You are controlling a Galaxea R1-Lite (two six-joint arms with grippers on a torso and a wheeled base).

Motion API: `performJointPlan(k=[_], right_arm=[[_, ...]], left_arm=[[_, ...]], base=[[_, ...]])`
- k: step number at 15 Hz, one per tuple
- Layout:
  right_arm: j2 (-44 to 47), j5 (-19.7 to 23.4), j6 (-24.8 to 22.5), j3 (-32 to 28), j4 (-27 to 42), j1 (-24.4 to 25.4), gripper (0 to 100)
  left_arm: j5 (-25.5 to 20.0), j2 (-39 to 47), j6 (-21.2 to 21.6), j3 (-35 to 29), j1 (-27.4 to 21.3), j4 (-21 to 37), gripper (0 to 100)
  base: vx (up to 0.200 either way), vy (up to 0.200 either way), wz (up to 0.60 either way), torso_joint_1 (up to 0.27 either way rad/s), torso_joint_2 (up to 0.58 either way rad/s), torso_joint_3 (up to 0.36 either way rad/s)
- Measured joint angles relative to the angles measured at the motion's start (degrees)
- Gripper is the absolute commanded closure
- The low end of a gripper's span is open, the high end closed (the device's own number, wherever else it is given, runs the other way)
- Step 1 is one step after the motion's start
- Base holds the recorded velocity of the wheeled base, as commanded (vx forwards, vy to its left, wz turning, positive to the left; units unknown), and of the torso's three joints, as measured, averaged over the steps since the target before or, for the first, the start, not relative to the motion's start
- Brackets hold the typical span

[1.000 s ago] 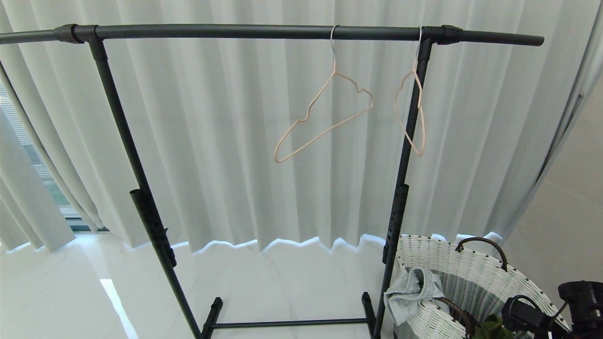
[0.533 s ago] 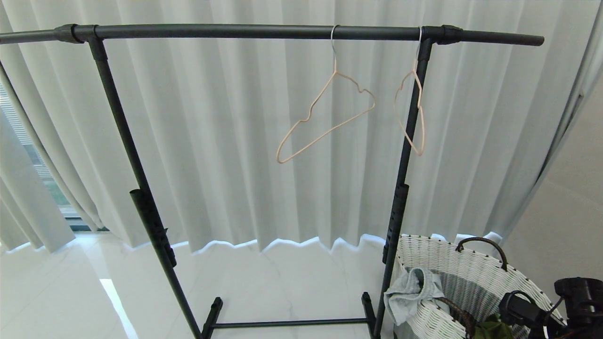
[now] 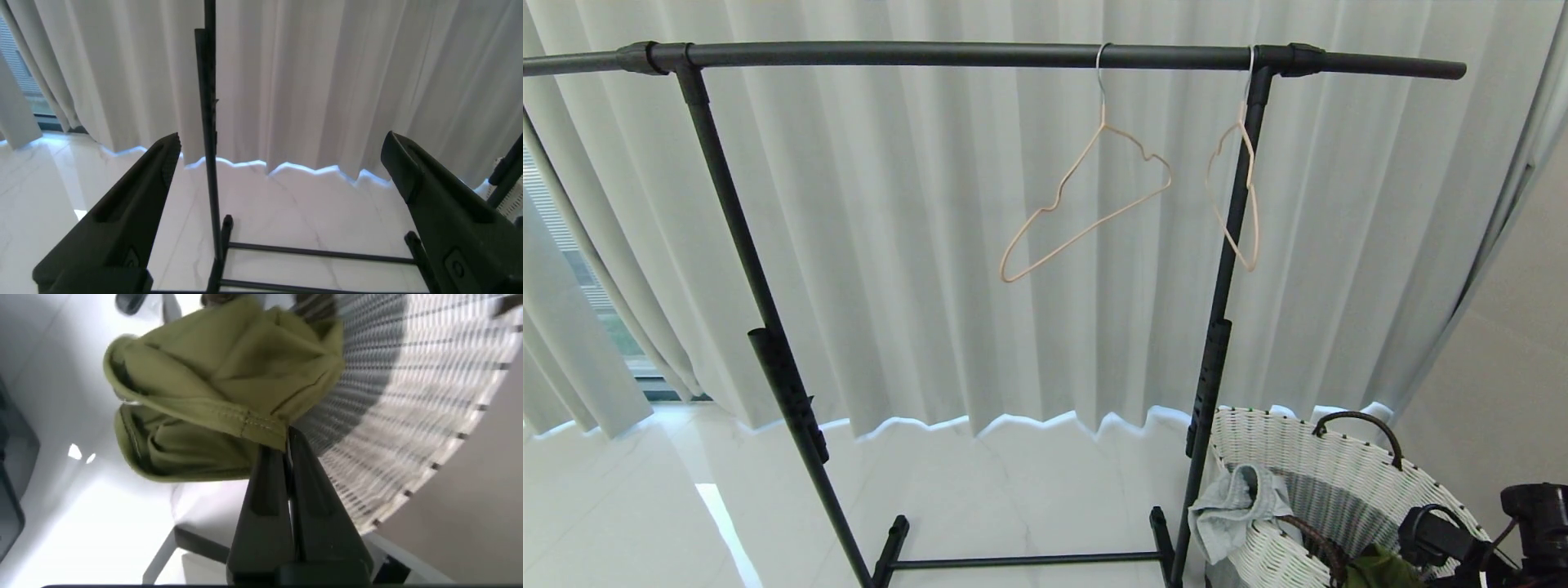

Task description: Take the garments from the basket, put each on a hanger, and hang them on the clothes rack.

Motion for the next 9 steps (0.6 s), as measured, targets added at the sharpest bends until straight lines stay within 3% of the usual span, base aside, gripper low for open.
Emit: performJointPlan(k=[5,7,9], right_arm=[[-10.2,-0.2,0.4,-0.1,4.1,0.1,100],[-15.2,-0.2,0.4,-3.2,12.4,0.1,100],[-21.9,-0.2,0.5,-9.2,30.3,0.1,100]], left_arm=[[0.0,0.0,0.0,0.0,0.0,0.0,0],[0.0,0.0,0.0,0.0,0.0,0.0,0],[0.0,0.0,0.0,0.0,0.0,0.0,0]], base=[[0.000,0.000,0.00,0.000,0.00,0.000],[0.000,0.000,0.00,0.000,0.00,0.000],[0.000,0.000,0.00,0.000,0.00,0.000]])
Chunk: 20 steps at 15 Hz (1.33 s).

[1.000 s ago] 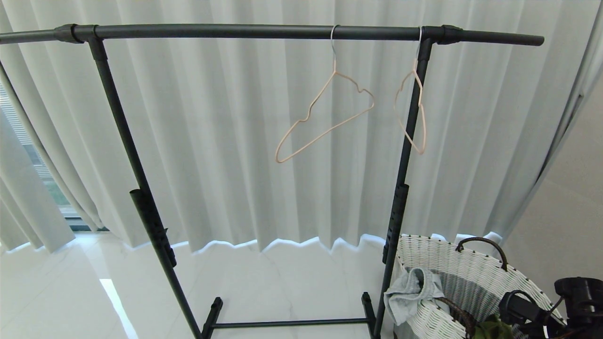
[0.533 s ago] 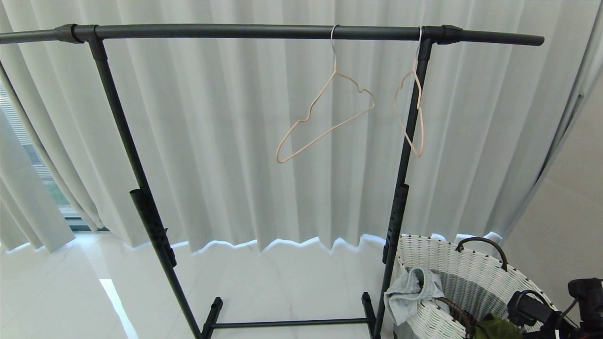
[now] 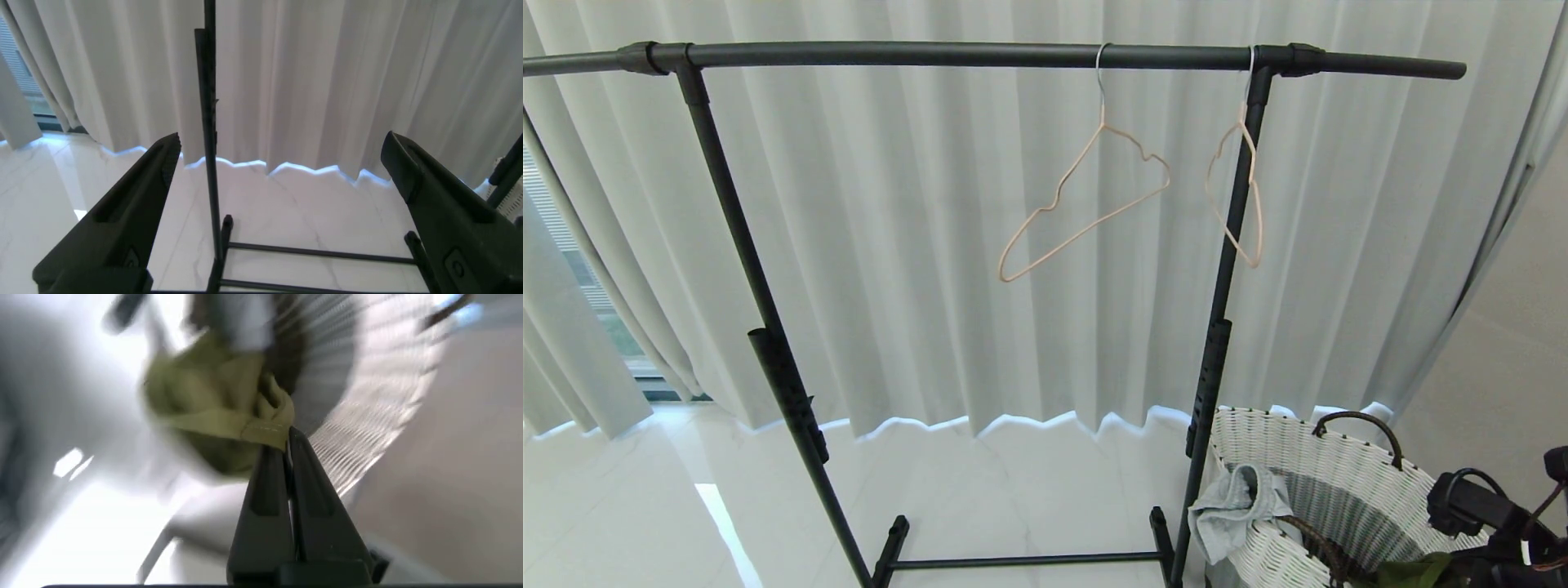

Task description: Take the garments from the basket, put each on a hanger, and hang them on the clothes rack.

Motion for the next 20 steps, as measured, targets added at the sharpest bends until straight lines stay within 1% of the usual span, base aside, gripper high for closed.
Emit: performJointPlan(k=[1,2,3,5,6,7,9,11,12,15,20], right_arm=[[-4.2,0.0,0.2,-4.7,13.9,0.0,100],[-8.9,0.1,0.5,-11.2,27.3,0.0,100],[-13.2,0.2,0.8,-17.2,38.7,0.1,100],[-20.9,0.5,1.9,-29.2,55.5,0.3,100],[-24.0,0.6,2.9,-34.0,60.3,0.6,100],[-26.7,0.7,4.2,-37.5,63.8,1.2,100],[-30.8,0.7,7.5,-42.9,67.3,3.1,100],[-33.7,0.7,10.2,-46.2,68.6,5.4,100],[-34.8,0.6,10.6,-47.2,68.7,6.1,100],[-37.2,0.6,10.7,-48.3,68.7,7.3,100],[-39.0,0.5,10.7,-48.4,68.7,9.2,100]], left_arm=[[0.0,0.0,0.0,0.0,0.0,0.0,0],[0.0,0.0,0.0,0.0,0.0,0.0,0],[0.0,0.0,0.0,0.0,0.0,0.0,0],[0.0,0.0,0.0,0.0,0.0,0.0,0],[0.0,0.0,0.0,0.0,0.0,0.0,0],[0.0,0.0,0.0,0.0,0.0,0.0,0],[0.0,0.0,0.0,0.0,0.0,0.0,0],[0.0,0.0,0.1,0.0,0.0,0.0,0],[0.0,0.0,0.1,0.0,0.0,0.0,0],[0.0,0.0,0.3,0.0,0.0,0.0,0],[0.0,0.0,0.1,0.0,0.0,0.0,0]], base=[[0.000,0.000,0.00,0.000,0.00,0.000],[0.000,0.000,0.00,0.000,0.00,0.000],[0.000,0.000,0.00,0.000,0.00,0.000],[0.000,0.000,0.00,0.000,0.00,0.000],[0.000,0.000,0.00,0.000,0.00,0.000],[0.000,0.000,0.00,0.000,0.00,0.000],[0.000,0.000,0.00,0.000,0.00,0.000],[0.000,0.000,0.00,0.000,0.00,0.000],[0.000,0.000,0.00,0.000,0.00,0.000],[0.000,0.000,0.00,0.000,0.00,0.000],[-0.200,0.000,0.00,0.001,0.00,0.001]])
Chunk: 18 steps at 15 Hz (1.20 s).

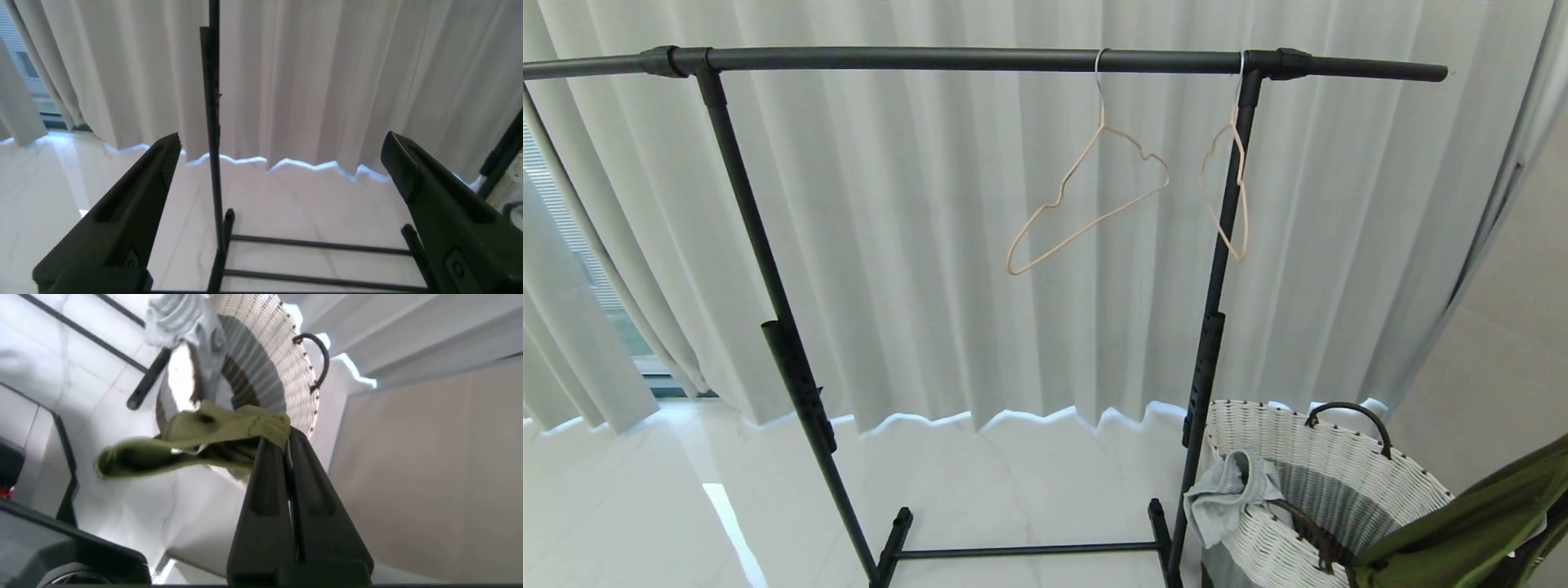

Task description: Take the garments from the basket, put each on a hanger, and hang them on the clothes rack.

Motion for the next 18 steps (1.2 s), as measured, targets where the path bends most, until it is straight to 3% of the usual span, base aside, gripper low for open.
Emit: performJointPlan(k=[2,7,14,18], right_arm=[[-0.4,-0.1,0.0,0.1,0.1,0.5,100],[-0.7,-0.1,0.0,0.5,0.1,1.5,100],[-0.4,-0.1,0.0,0.9,0.0,3.0,100],[0.4,0.0,0.0,0.8,-0.3,4.6,100]], left_arm=[[0.0,0.0,0.0,0.0,0.0,0.0,0],[0.0,0.0,0.1,0.0,0.0,0.0,0],[0.0,0.0,0.0,0.0,0.0,0.0,0],[0.1,0.0,0.0,0.0,0.0,0.1,0]], base=[[-0.200,0.000,0.00,0.002,0.00,0.005],[0.000,0.000,0.00,0.000,0.00,0.000],[0.000,0.200,0.00,0.002,0.00,0.003],[0.000,0.000,0.00,0.000,0.00,0.000]])
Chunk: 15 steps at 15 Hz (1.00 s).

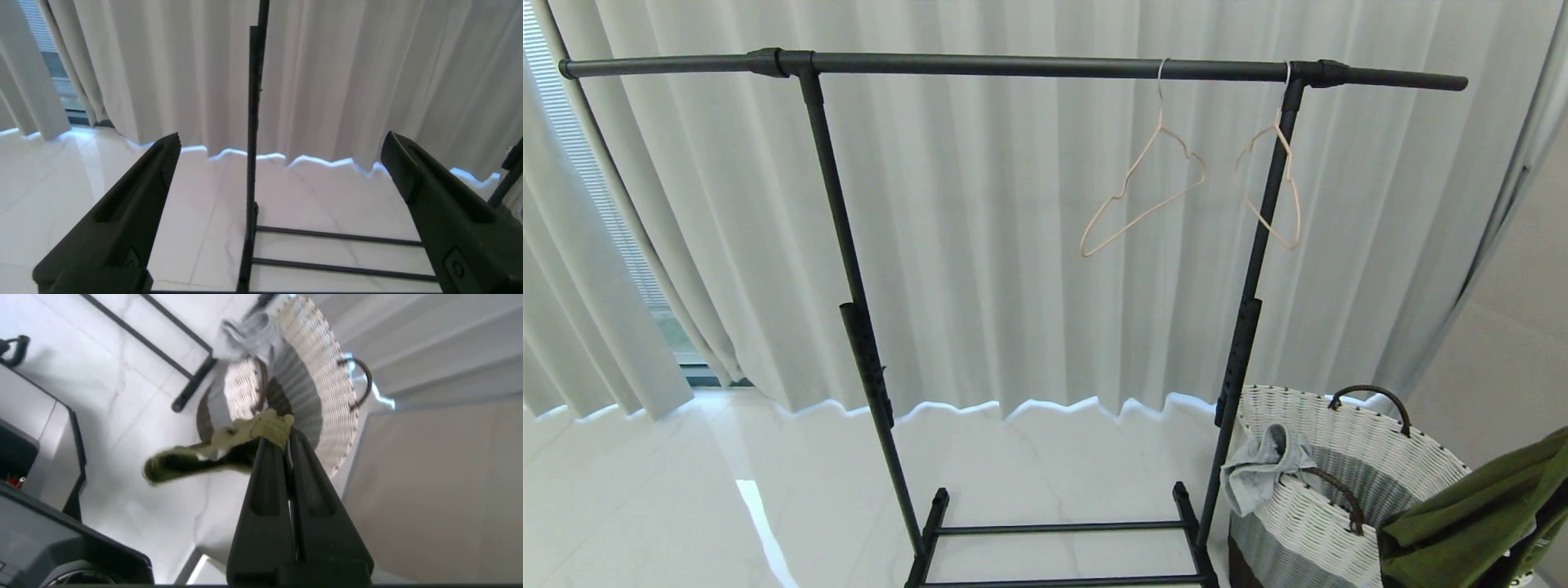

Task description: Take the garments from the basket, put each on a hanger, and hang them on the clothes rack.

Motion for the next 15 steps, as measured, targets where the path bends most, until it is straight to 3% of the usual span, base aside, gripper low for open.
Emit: performJointPlan(k=[12,15], right_arm=[[2.4,0.1,4.5,-0.2,-0.7,3.8,100],[2.4,0.2,6.4,-0.2,-1.7,3.8,100]], left_arm=[[-1.8,0.2,0.9,-0.5,-0.1,-0.4,0],[-4.9,5.6,0.7,-8.4,-1.9,-0.9,0]], base=[[0.000,0.000,0.00,0.000,0.00,0.000],[0.000,0.000,0.00,0.000,0.00,0.000]])
